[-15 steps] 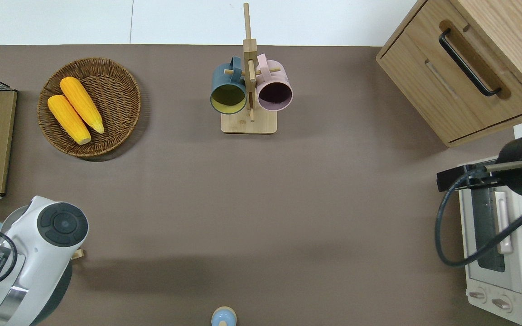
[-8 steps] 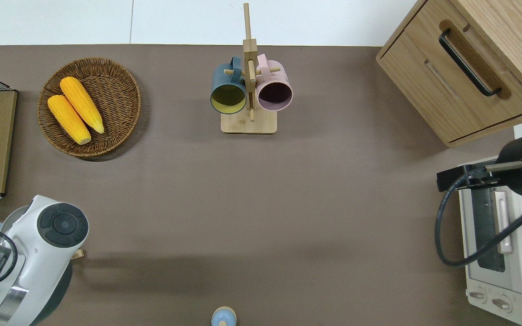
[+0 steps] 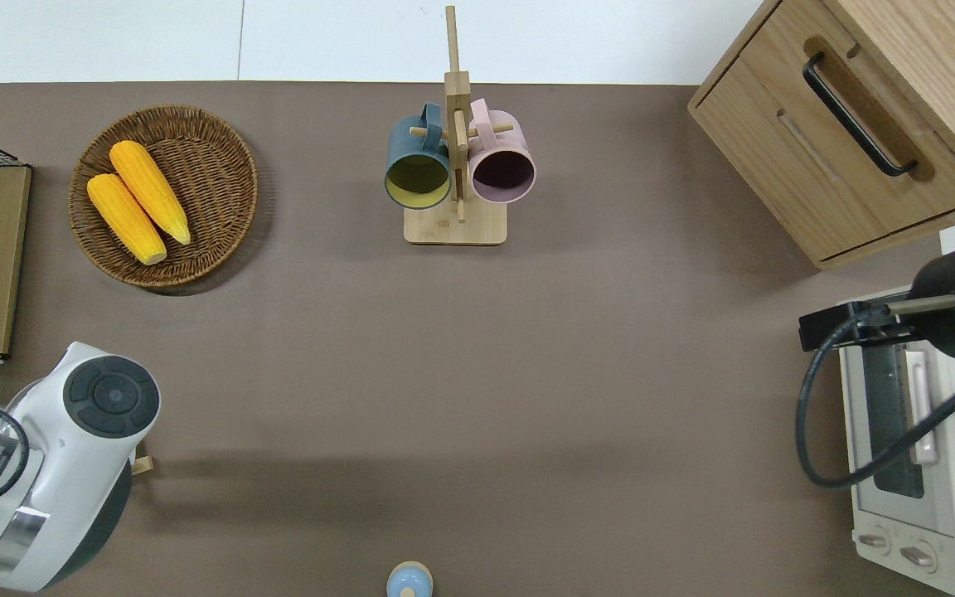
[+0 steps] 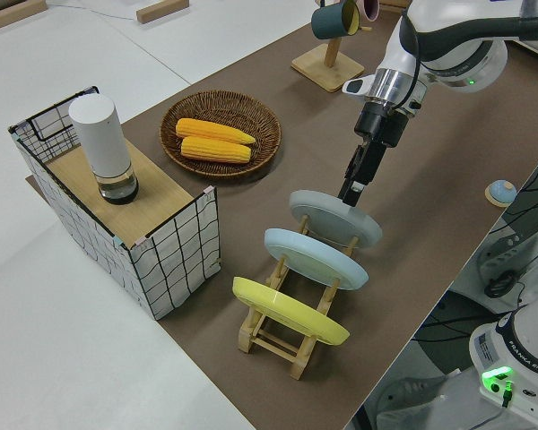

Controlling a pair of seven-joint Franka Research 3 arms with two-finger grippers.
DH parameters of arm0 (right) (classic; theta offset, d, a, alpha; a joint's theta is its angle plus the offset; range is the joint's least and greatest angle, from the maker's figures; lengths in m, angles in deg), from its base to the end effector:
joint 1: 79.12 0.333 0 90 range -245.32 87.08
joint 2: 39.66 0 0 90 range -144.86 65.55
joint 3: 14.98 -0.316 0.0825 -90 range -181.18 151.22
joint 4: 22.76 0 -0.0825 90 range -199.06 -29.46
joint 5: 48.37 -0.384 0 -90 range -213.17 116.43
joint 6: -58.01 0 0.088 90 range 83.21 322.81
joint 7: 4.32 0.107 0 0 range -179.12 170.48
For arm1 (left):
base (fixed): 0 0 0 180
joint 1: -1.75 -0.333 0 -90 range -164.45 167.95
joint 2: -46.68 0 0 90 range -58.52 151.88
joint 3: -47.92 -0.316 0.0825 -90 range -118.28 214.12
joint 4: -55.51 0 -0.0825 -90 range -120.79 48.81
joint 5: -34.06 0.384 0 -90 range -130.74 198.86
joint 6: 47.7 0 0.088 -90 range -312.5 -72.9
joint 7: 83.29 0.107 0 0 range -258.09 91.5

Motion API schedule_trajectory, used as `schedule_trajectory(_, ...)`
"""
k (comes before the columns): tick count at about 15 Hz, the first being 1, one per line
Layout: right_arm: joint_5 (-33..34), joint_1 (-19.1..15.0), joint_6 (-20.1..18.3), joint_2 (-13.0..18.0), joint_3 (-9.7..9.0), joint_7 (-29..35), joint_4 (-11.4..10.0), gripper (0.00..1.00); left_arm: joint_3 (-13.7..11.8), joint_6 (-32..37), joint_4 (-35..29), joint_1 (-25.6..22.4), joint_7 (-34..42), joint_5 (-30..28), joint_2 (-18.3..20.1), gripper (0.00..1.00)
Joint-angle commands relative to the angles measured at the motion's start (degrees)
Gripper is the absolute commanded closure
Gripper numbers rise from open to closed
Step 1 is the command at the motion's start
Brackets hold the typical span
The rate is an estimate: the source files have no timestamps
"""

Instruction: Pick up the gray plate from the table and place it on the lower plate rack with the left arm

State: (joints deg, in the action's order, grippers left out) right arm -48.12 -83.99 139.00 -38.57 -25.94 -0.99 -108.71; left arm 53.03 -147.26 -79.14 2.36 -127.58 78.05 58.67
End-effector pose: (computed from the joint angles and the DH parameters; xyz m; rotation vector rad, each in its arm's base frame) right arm 0.5292 0.0571 0.6542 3.1255 0.0742 -0.1048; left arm 0.4396 0.0188 0.4108 -2.2686 -0.4394 0.0477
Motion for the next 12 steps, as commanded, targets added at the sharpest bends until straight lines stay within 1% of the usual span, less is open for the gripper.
schedule_trajectory(1,-0.34,-0.41,-0.83,0.14,-0.29,0.01,0.35,0.011,-0.88,0.07,6.75,0.36,10.69,-5.91,-2.49,0.0)
schedule_trajectory(4,-0.43,-0.41,-0.83,0.14,-0.38,0.01,0.35,0.011,-1.32,1.03,12.63,0.27,16.14,-15.38,-2.75,0.0)
schedule_trajectory(5,-0.43,-0.41,-0.83,0.14,-0.38,0.01,0.35,0.011,-1.32,1.29,14.57,0.27,19.64,-19.07,-2.67,0.01)
schedule_trajectory(7,-0.43,-0.41,-0.83,0.14,-0.38,0.01,0.35,0.011,-1.85,3.74,20.18,-0.52,30.96,-28.03,-2.05,0.01)
schedule_trajectory(8,-0.43,-0.41,-0.83,0.14,-0.38,0.01,0.35,0.011,-2.37,5.67,23.17,-0.7,35.1,-32.25,-2.05,0.01)
schedule_trajectory(9,-0.43,-0.41,-0.83,0.14,-0.38,0.01,0.35,0.013,-2.38,6.39,24.77,-0.7,38.1,-35.25,-2.14,0.01)
schedule_trajectory(11,-0.43,-0.41,-0.83,0.14,-0.38,-0.08,0.35,0.011,-2.55,6.22,25.74,-0.61,39.18,-39.74,-1.88,0.01)
schedule_trajectory(12,-0.43,-0.41,-0.83,0.14,-0.38,0.01,0.35,0.011,-2.47,6.13,26.27,-0.61,40.49,-43.16,-1.88,0.01)
